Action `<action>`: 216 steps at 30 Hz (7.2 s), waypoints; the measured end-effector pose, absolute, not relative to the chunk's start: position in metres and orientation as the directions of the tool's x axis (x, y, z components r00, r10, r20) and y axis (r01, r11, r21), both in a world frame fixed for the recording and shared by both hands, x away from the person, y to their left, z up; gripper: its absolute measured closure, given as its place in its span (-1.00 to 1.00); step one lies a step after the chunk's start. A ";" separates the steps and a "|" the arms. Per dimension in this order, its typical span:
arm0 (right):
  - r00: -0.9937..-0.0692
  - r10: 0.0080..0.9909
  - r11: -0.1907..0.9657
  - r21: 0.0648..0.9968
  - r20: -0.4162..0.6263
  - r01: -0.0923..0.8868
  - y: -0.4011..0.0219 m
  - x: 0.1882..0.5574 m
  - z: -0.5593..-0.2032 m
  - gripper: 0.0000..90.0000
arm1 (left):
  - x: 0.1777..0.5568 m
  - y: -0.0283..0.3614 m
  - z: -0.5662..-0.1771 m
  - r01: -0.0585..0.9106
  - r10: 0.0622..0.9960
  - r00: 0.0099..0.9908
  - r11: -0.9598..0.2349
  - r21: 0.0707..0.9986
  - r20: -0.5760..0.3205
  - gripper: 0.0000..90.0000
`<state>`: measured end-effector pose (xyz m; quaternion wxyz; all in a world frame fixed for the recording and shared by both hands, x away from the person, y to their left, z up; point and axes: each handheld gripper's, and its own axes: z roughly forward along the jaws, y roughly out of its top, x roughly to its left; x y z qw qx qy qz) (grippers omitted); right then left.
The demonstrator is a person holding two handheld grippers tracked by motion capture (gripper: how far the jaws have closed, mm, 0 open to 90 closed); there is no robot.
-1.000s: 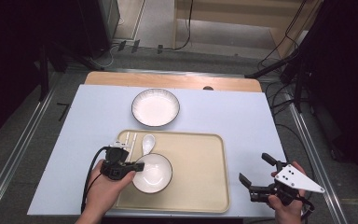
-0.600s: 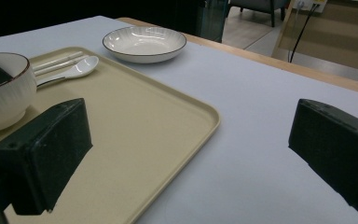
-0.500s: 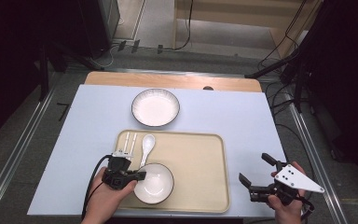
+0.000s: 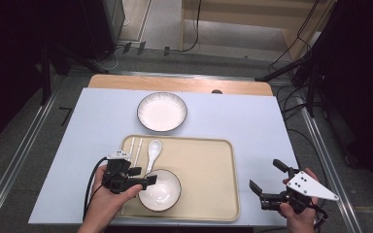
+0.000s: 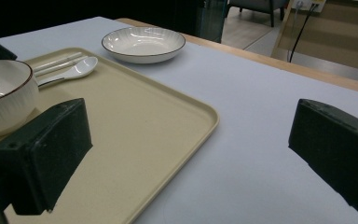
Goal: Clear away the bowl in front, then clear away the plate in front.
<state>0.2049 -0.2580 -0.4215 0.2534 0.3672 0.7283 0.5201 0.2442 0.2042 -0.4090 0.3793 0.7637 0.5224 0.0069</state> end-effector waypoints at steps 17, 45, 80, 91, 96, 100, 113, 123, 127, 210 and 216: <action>-0.600 0.800 0.192 0.944 0.008 0.269 -0.259 0.205 -0.421 -1.00 | 0.299 0.224 -0.387 0.735 0.816 0.468 -0.146 0.662 -0.339 -1.00; -0.602 0.799 0.181 0.945 0.020 0.273 -0.262 0.208 -0.422 -1.00 | 0.415 0.240 -0.397 0.775 0.871 0.363 -0.083 0.627 -0.333 -1.00; -0.605 0.795 0.173 0.944 0.034 0.281 -0.262 0.211 -0.424 -1.00 | 0.486 0.239 -0.445 0.913 0.868 0.073 0.140 0.384 -0.491 -0.04; -0.608 0.794 0.177 0.944 0.032 0.280 -0.261 0.211 -0.423 -1.00 | 0.486 0.236 -0.446 0.913 0.876 0.052 0.153 0.377 -0.480 0.08; -0.610 0.792 0.177 0.943 0.033 0.280 -0.260 0.211 -0.424 -1.00 | 0.486 0.236 -0.445 0.916 0.894 0.030 0.154 0.371 -0.447 0.35; -0.609 0.793 0.178 0.944 0.029 0.277 -0.260 0.212 -0.423 -1.00 | 0.486 0.237 -0.445 0.915 0.903 0.021 0.155 0.372 -0.428 0.60; -0.600 0.799 0.171 0.945 0.032 0.278 -0.261 0.213 -0.424 -1.00 | 0.486 0.245 -0.435 0.895 0.845 -0.017 0.250 0.368 -0.534 0.89; -0.593 0.804 0.163 0.946 0.036 0.279 -0.264 0.211 -0.423 -1.00 | 0.485 0.240 -0.431 0.878 0.856 -0.013 0.256 0.403 -0.516 0.91; -0.590 0.807 0.160 0.947 0.038 0.279 -0.265 0.211 -0.423 -1.00 | 0.485 0.238 -0.430 0.887 0.856 0.008 0.232 0.398 -0.517 0.91; -0.587 0.810 0.166 0.950 0.021 0.263 -0.265 0.208 -0.421 -1.00 | 0.397 0.139 -0.448 0.907 0.682 0.412 -0.243 0.344 -0.604 0.89; -0.586 0.810 0.166 0.949 0.025 0.269 -0.264 0.208 -0.422 -1.00 | 0.396 0.135 -0.444 0.872 0.704 0.469 -0.273 0.405 -0.534 0.53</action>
